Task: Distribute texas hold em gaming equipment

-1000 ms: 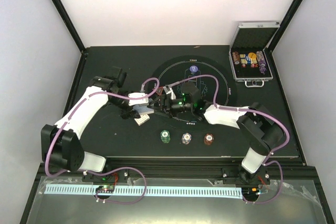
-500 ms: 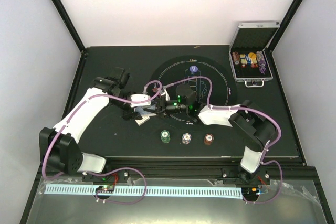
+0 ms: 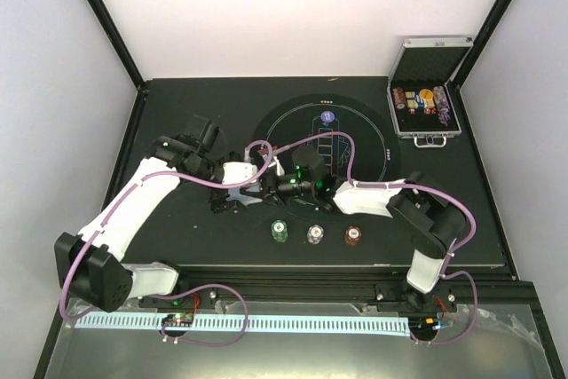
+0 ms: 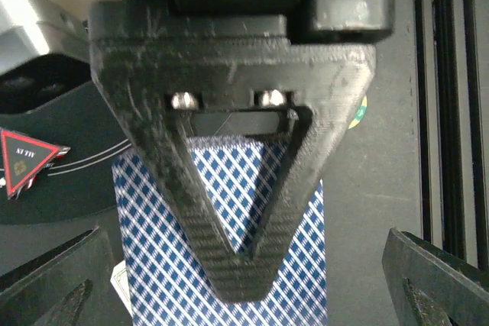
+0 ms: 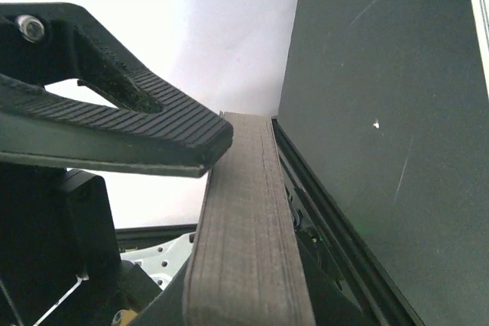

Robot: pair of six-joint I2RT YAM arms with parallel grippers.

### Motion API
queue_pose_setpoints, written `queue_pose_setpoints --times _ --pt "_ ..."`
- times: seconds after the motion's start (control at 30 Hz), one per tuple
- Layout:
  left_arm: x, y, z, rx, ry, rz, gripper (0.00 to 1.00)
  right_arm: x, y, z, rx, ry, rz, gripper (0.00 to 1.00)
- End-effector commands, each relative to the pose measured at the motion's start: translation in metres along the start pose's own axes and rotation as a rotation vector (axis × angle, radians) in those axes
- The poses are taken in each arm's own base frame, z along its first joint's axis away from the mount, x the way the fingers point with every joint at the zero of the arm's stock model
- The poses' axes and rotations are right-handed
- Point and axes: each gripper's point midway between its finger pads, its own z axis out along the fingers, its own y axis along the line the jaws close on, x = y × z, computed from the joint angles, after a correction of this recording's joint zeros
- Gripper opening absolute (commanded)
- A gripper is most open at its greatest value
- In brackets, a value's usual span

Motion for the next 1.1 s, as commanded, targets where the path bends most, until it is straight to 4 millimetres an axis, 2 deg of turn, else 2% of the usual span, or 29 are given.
queue_pose_setpoints --times 0.0,0.27,0.43,0.6,0.77,0.83,1.0,1.07 --pt "-0.007 -0.007 0.005 0.058 -0.023 0.012 0.99 0.000 0.025 0.004 -0.036 -0.003 -0.072 0.01" --pt "0.015 0.001 0.018 0.054 0.077 -0.053 0.98 -0.001 0.032 0.005 -0.034 -0.001 -0.087 0.01" --pt "0.010 0.002 0.017 0.042 0.051 -0.044 0.87 -0.002 0.028 0.008 -0.019 0.001 -0.079 0.01" --pt "0.009 0.003 0.015 0.025 0.048 -0.039 0.66 -0.003 0.021 0.009 -0.002 -0.004 -0.068 0.01" --pt "0.012 0.001 0.017 0.022 0.046 -0.035 0.58 -0.003 0.019 0.009 0.004 -0.008 -0.063 0.01" --pt "0.012 0.001 0.017 0.023 0.047 -0.040 0.51 -0.005 0.017 0.009 0.015 -0.016 -0.060 0.01" --pt "0.008 0.001 0.010 0.004 0.037 -0.040 0.23 -0.006 0.005 0.010 0.059 -0.020 -0.055 0.02" --pt "0.009 0.001 0.010 0.001 0.043 -0.044 0.10 -0.007 0.001 0.011 0.071 -0.021 -0.054 0.05"
